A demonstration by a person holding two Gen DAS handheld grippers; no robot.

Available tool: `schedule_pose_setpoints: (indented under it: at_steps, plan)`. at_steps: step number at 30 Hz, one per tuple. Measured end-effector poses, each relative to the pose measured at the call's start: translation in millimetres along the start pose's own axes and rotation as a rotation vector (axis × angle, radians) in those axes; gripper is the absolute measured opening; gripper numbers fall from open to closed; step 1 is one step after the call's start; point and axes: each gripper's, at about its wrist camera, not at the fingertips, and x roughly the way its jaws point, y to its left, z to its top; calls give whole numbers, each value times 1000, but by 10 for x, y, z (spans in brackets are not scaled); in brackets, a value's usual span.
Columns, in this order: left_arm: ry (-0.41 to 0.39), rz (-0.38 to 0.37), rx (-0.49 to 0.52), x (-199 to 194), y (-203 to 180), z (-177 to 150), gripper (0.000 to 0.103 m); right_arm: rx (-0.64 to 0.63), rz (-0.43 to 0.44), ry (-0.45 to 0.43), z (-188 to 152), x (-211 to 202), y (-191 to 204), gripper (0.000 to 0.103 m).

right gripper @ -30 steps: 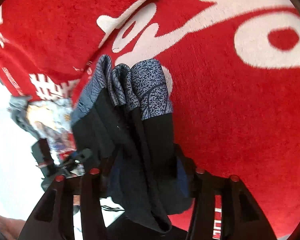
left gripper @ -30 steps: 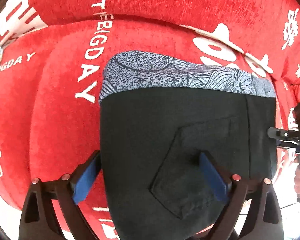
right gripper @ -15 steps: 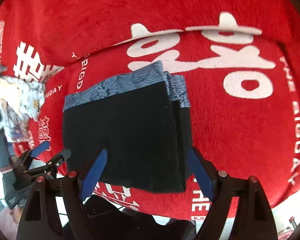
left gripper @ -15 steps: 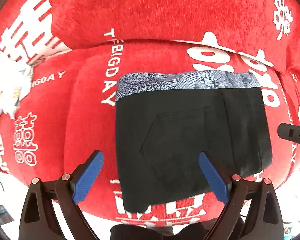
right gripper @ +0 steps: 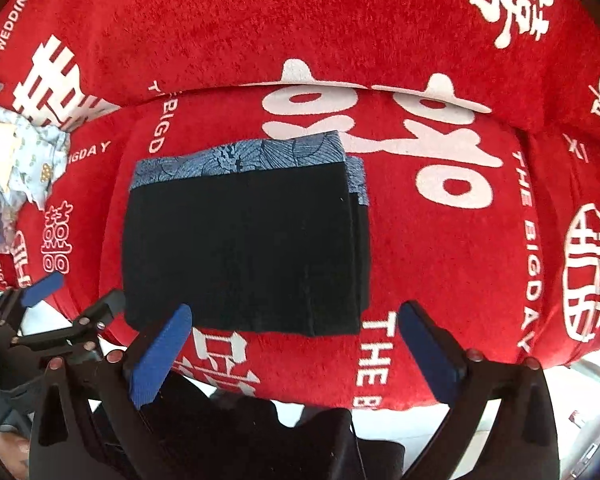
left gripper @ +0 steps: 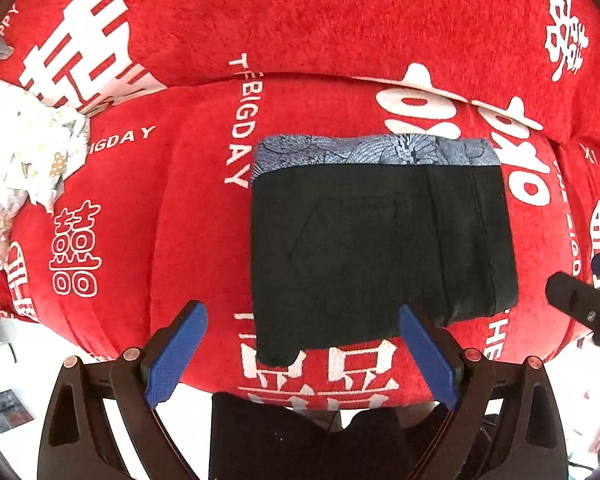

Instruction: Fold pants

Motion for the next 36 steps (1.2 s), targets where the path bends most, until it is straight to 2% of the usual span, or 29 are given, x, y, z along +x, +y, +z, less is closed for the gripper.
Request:
schedule_pose_setpoints:
  at_steps: [14, 36]
  plan:
    - [-2, 3, 42, -260, -18, -54, 97, 22, -60, 8, -75, -216, 53, 103]
    - [-2, 3, 39, -303, 20, -66, 97, -15, -111, 12, -88, -225, 189, 103]
